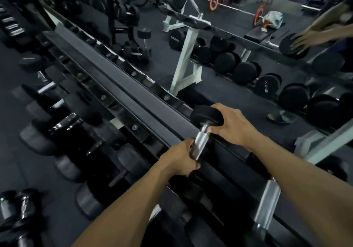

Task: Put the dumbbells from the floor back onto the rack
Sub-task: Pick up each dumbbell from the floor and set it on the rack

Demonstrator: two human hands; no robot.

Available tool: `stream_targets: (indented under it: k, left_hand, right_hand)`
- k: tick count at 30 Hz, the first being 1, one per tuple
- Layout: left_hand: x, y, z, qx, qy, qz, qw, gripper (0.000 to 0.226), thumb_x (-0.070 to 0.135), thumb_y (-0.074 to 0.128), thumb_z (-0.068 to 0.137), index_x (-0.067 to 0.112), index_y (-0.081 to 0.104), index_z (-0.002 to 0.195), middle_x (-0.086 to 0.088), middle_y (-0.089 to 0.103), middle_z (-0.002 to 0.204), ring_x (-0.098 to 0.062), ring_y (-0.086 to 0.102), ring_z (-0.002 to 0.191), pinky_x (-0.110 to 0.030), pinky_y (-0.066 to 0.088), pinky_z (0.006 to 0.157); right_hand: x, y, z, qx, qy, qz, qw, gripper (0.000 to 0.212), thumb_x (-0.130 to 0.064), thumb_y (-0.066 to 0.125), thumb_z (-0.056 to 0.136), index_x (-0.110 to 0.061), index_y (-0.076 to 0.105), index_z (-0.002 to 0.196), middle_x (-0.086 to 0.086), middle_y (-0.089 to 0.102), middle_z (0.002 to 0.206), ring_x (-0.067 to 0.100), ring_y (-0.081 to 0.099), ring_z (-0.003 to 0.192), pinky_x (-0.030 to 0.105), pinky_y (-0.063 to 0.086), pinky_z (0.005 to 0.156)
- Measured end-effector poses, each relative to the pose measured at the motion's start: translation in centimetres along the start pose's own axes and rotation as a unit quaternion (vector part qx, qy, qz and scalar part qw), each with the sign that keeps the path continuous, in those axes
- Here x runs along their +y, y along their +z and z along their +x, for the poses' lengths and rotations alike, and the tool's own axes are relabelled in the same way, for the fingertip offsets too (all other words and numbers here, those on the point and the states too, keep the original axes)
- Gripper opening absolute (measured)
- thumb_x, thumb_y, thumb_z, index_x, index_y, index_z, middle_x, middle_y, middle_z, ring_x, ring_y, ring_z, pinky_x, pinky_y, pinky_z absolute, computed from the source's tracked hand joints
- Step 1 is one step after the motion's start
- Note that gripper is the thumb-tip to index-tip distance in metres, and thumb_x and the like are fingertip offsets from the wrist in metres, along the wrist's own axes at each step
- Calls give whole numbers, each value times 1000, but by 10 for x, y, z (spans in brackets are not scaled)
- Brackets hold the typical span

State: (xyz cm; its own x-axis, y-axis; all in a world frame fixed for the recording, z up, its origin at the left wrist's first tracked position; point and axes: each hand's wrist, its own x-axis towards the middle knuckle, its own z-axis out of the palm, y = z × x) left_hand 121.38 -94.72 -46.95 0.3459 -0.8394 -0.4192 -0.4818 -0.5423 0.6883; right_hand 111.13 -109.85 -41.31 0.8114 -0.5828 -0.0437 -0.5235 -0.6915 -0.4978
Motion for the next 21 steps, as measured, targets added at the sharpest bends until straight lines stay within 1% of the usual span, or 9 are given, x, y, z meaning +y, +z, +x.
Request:
stream_targets:
  k: [2, 4, 6, 8, 10, 11, 13, 16, 21]
  left_hand:
    - [-3, -6, 10, -3, -17, 5, 1000, 75, 23, 71, 82, 26, 31, 146, -1, 60, 118, -21, 61, 102, -32, 49, 90]
    - [-4, -9, 13, -9, -22, -4, 1000, 76, 22, 71, 81, 26, 32, 146, 1, 58, 113, -18, 60, 99, -27, 47, 85]
    - [-3, -12, 14, -9, -14, -3, 1000, 75, 22, 72, 81, 25, 34, 145, 3, 56, 110, -17, 58, 99, -25, 45, 83]
    - [0, -11, 16, -9, -7, 0, 1000, 70, 22, 73, 81, 23, 39, 142, 1, 59, 110, -18, 59, 100, -30, 48, 87]
    - [2, -9, 22, -14, 0, 13, 1000, 64, 22, 73, 80, 21, 45, 137, -1, 62, 118, -21, 61, 105, -35, 50, 93]
    - [2, -10, 25, -17, 3, 19, 1000, 62, 23, 73, 80, 22, 47, 136, -1, 63, 120, -21, 61, 105, -36, 50, 94]
    - [0, -13, 30, -22, 9, 18, 1000, 59, 24, 74, 79, 22, 50, 132, -1, 63, 117, -20, 61, 103, -36, 50, 92]
    - [-6, -16, 28, -15, 16, 24, 999, 54, 25, 74, 78, 21, 54, 127, -1, 66, 110, -20, 61, 99, -38, 51, 92]
    - [-12, -16, 24, 38, -8, 45, 998, 73, 39, 78, 70, 29, 47, 135, 4, 64, 109, -18, 61, 99, -39, 51, 90]
  right_hand:
    - [0, 4, 12, -16, -3, -11, 1000, 47, -25, 74, 79, -29, 52, 121, -2, 66, 107, 22, 63, 99, 43, 51, 90]
    - [-2, 5, 18, -31, -5, -28, 999, 47, -26, 72, 81, -27, 51, 123, -1, 65, 106, 23, 63, 95, 43, 52, 89]
    - [-1, 3, 20, -30, -9, -32, 999, 46, -25, 72, 81, -26, 51, 123, -2, 64, 104, 21, 63, 94, 41, 51, 88]
    - [6, 2, 20, -36, 5, -19, 999, 44, -23, 72, 82, -29, 51, 120, -5, 64, 101, 17, 62, 91, 34, 50, 84]
    - [16, 3, 19, -40, 26, -2, 999, 41, -22, 74, 82, -32, 52, 115, -7, 64, 99, 13, 63, 88, 29, 49, 79]
    - [18, 3, 19, -38, 29, 2, 999, 40, -23, 75, 81, -34, 52, 112, -8, 65, 98, 12, 63, 88, 30, 50, 79]
    - [20, 4, 24, -39, 30, -3, 999, 39, -25, 75, 81, -33, 52, 112, -7, 65, 98, 13, 64, 87, 32, 51, 79]
    - [11, 2, 30, -65, 33, -27, 997, 40, -27, 73, 83, -29, 51, 116, -5, 64, 96, 14, 61, 82, 31, 49, 72]
    - [5, 3, 32, -72, 61, -39, 995, 42, -30, 73, 83, -29, 50, 117, -6, 62, 93, 11, 58, 77, 30, 45, 71]
